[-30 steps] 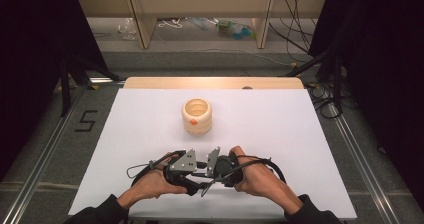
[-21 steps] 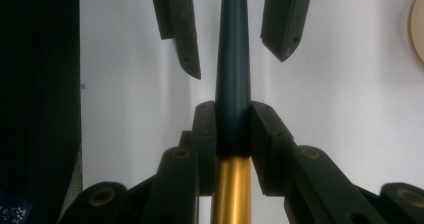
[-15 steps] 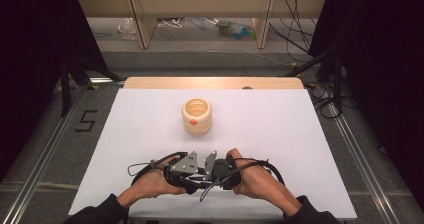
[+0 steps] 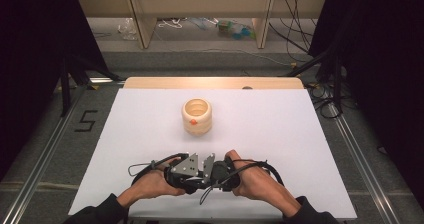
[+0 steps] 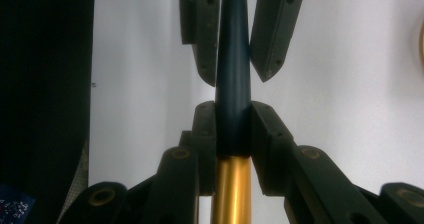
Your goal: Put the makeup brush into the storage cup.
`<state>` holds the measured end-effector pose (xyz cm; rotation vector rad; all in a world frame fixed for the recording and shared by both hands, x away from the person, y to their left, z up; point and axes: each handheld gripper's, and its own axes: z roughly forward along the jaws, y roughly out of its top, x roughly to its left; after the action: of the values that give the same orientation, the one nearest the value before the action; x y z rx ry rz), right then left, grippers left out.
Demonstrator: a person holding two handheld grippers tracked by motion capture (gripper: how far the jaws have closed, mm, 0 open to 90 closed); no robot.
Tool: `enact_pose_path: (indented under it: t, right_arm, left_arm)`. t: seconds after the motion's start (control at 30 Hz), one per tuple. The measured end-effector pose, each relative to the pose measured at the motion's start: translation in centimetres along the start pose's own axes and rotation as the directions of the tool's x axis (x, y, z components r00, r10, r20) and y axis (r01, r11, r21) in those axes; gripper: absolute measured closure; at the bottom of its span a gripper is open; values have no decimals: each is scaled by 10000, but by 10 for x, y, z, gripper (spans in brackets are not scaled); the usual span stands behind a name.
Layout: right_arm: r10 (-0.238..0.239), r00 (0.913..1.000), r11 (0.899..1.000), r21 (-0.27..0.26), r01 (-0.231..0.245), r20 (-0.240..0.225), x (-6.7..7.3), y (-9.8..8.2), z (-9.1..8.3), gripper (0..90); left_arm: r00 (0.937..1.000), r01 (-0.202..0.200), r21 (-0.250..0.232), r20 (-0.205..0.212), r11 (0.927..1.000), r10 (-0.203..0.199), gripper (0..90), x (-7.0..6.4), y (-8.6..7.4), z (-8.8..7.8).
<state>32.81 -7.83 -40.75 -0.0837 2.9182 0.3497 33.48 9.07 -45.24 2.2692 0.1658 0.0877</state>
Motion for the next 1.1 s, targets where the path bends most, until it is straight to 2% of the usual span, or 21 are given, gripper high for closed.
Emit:
enact_pose_path:
  t: [0.03, 0.07, 0.17, 0.2, 0.27, 0.3, 0.33, 0.37, 0.4, 0.43, 0.47, 0.8, 0.87, 0.9, 0.93, 0.97, 1.1]
  right_arm:
    - [-262, 9996, 9996, -82, 262, 56, -1, 0, 1, 743]
    - [-23, 10000, 10000, -3, 23, 41, 1, 1, -1, 743]
    - [-87, 9999, 10000, -34, 87, 74, 1, 1, -2, 743]
    - [-357, 9993, 9993, -140, 359, 121, 0, 1, -1, 743]
    - [-327, 9994, 9994, -126, 329, 111, 0, 1, -1, 743]
    - [-94, 9999, 10000, -1, 94, 84, 2, 2, -1, 743]
    - [-94, 9999, 10000, -1, 94, 84, 2, 2, -1, 743]
    - [-211, 9998, 9998, 18, 211, 69, 2, 2, -1, 743]
    - [-565, 9984, 9984, -30, 565, 80, 0, 1, 0, 743]
    - [-565, 9984, 9984, -30, 565, 80, 0, 1, 0, 743]
    - [-326, 9994, 9995, 30, 326, 64, 3, 2, 0, 743]
    - [-549, 9985, 9985, 76, 549, -47, 4, 3, 1, 743]
    - [-571, 9984, 9983, 87, 571, -51, 4, 3, 1, 743]
    - [-329, 9994, 9986, 411, 333, -86, 7, 3, 1, 743]
    - [-329, 9994, 9986, 411, 333, -86, 7, 3, 1, 743]
    - [-724, 9974, 9972, 186, 724, -5, 6, 3, 3, 743]
    - [-892, 9960, 9959, 156, 892, -25, 4, 3, 3, 742]
  left_arm:
    - [10000, 0, -36, 19, 10000, 0, 684, 0, 0, 0]
    - [9999, 132, -118, 32, 9998, -132, 685, 0, 0, 0]
    - [9996, 252, -148, 137, 9996, -250, 701, -1, -1, 0]
    - [9995, 262, -144, 173, 9996, -259, 718, -1, -1, 0]
    - [9995, 233, -149, 227, 9996, -230, 729, -1, -1, 0]
    - [9994, 244, -149, 239, 9996, -240, 737, -1, -1, 0]
    - [9994, 222, -137, 269, 9997, -219, 737, -1, -1, 0]
    - [9992, 240, -129, 309, 9996, -236, 741, -1, -1, 0]
    - [9988, 212, -29, 446, 9998, -211, 747, -1, -2, 0]
    - [9988, 212, -29, 446, 9998, -211, 749, -1, -2, 0]
    - [9987, 275, -53, 439, 9996, -273, 749, -1, -2, 0]
    - [9967, 662, 31, 465, 9978, -662, 756, -3, -2, 2]
    - [9973, 544, 139, 477, 9984, -550, 757, -3, -2, 2]
    - [9971, 576, 141, 492, 9982, -582, 757, -3, -2, 2]
    - [9964, 697, 75, 469, 9975, -700, 757, -4, -2, 3]
    - [9963, 718, 87, 472, 9974, -722, 759, -4, -2, 4]
    - [9968, 658, 201, 444, 9976, -667, 759, -3, -2, 3]
